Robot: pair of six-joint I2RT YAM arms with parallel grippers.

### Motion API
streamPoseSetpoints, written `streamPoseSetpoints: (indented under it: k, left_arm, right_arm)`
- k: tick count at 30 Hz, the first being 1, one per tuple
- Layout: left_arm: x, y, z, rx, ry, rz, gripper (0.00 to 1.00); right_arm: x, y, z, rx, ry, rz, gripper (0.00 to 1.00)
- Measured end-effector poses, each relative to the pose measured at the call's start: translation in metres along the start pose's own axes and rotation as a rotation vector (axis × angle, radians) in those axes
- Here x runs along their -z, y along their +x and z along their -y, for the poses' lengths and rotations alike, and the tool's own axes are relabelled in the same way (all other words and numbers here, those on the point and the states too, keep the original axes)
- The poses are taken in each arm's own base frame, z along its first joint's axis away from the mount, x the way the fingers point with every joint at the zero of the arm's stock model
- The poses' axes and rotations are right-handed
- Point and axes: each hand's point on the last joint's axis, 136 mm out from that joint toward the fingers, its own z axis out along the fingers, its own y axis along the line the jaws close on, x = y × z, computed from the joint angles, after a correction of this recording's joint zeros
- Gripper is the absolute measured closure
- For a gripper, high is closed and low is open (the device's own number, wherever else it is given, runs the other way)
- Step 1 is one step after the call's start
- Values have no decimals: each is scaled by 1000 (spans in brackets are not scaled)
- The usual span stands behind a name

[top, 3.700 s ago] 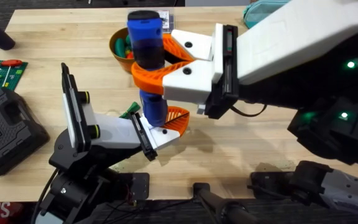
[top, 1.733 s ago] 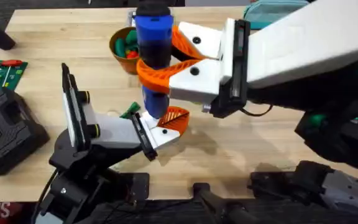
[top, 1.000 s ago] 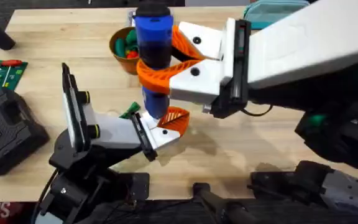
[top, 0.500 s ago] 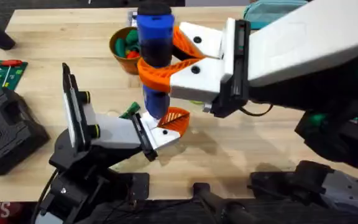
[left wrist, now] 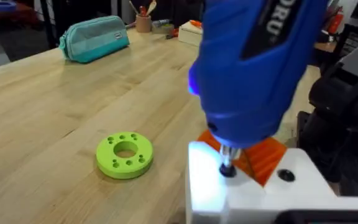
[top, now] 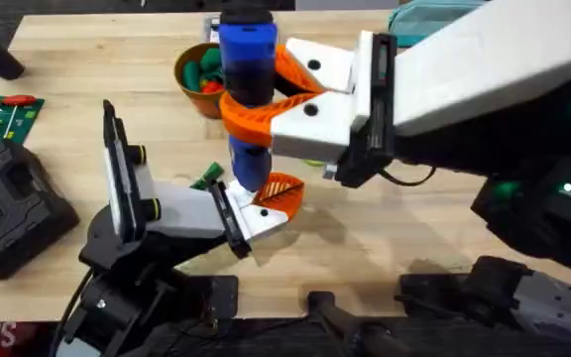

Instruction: Pick up the gripper from the table and insert it into the empty holder that is missing its gripper. Then pick up a screw, insert it into the mounting hole, and use the screwdriver to tighten it. Finally, clean up the table by picking up the vegetable and placing it into the bucket.

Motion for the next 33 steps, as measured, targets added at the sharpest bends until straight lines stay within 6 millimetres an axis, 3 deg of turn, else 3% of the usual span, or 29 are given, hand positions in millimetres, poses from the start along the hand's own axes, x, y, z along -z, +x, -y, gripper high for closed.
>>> streamPoseSetpoints:
  k: [12, 21, 25, 26, 28, 33]
  left_arm:
    - [0, 1, 2, 1, 10, -4, 989]
    - [0, -4, 2, -19, 8, 11, 988]
    - [1, -8, 5, -18, 18, 18, 988]
    - [2, -22, 9, -55, 31, 48, 988]
    - [3, -26, 7, -57, 15, 61, 988]
    - [5, -33, 1, -27, -21, 78, 987]
  right_arm:
    - [0, 0, -1, -5, -4, 1, 968]
    - [7, -10, 10, -48, -4, 38, 968]
    - [6, -20, 2, -29, -47, 69, 968]
    - [-8, -34, 0, -45, -101, 57, 968]
    - [-19, -37, 6, -76, -107, 9, 968]
    - [-25, -44, 4, -34, -189, -7, 968]
